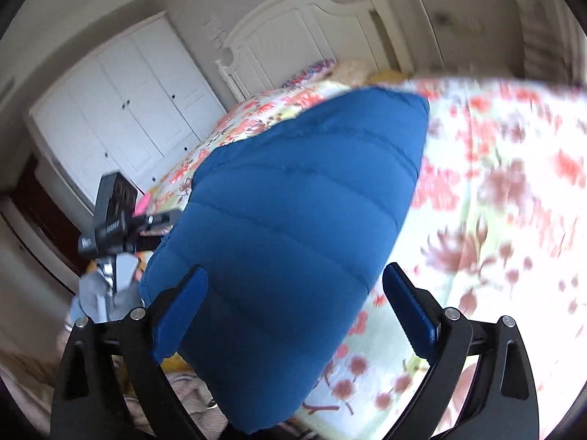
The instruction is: Fold large clothes
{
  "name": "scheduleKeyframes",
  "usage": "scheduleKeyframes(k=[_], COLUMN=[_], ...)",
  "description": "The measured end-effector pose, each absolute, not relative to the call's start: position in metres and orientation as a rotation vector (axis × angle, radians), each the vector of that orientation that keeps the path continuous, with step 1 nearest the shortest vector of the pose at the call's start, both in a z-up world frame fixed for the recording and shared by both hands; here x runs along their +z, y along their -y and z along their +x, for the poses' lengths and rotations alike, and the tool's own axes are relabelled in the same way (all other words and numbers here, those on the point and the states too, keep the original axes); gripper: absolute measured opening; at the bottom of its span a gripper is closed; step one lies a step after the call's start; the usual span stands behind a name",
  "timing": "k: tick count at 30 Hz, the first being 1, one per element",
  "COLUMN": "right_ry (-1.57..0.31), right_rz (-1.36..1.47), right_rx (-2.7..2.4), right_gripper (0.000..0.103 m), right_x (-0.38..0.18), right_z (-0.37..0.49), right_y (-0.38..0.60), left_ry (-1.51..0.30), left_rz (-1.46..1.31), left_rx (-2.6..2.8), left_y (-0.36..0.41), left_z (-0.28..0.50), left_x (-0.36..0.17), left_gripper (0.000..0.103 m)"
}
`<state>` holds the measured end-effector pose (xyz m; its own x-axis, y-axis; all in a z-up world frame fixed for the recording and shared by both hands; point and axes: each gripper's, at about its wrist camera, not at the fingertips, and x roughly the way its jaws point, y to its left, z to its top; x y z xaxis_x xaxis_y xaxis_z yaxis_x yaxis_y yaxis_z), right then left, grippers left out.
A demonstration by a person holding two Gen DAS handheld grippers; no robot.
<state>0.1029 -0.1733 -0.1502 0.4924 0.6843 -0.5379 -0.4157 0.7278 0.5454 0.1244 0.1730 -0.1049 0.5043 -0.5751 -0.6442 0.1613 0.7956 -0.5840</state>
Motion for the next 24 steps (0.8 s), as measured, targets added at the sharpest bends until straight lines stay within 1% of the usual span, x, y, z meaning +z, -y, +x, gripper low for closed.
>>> scheduleKeyframes(k=[2, 3, 4, 10, 14, 15, 16, 17, 18, 20, 24], right_ry=[-0.891, -0.911, -0.925, -0.941, -0.916, -0.892, -0.863, -0.83, -0.804, -0.76, -0.641], right_rz=[0.481, 0.525, 0.546, 0.568, 0.537, 0.52, 0.496, 0.469, 0.442, 0.392, 0.3], right_rx=[0.741, 0.767, 0.773, 0.81, 0.804, 0.804, 0.798, 0.784, 0.771, 0.747, 0.664], right_gripper=[0.094, 0.097, 0.098, 0.099, 0.099, 0.094, 0.09, 0.083, 0.079, 0.073, 0.065], right_x=[-0.169, -0.174, -0.18, -0.193, -0.194, -0.192, -0.189, -0.186, -0.183, -0.178, -0.157], right_z=[0.116, 0.119, 0.123, 0.14, 0.136, 0.131, 0.126, 0.122, 0.12, 0.118, 0.115], right_y=[0.171, 0.171, 0.168, 0.162, 0.154, 0.152, 0.153, 0.152, 0.151, 0.148, 0.152], left_ry=[-0.976, -0.996, -0.993, -1.068, -1.06, -1.055, -1.043, -1.018, -0.995, -0.948, -0.894], left_rz=[-0.517, -0.547, -0.575, -0.538, -0.55, -0.557, -0.575, -0.589, -0.578, -0.552, -0.538], left_rx=[-0.496, -0.509, -0.525, -0.629, -0.701, -0.706, -0.714, -0.717, -0.71, -0.688, -0.696], left_y=[-0.174, -0.176, -0.179, -0.167, -0.16, -0.159, -0.159, -0.159, -0.156, -0.15, -0.136], left_z=[0.125, 0.127, 0.127, 0.127, 0.132, 0.131, 0.131, 0.128, 0.123, 0.113, 0.114], left_x=[-0.115, -0.121, -0.123, -0.125, -0.127, -0.127, -0.128, -0.128, -0.127, -0.121, -0.105], left_gripper=[0.101, 0.101, 0.101, 0.101, 0.101, 0.101, 0.094, 0.087, 0.084, 0.075, 0.067])
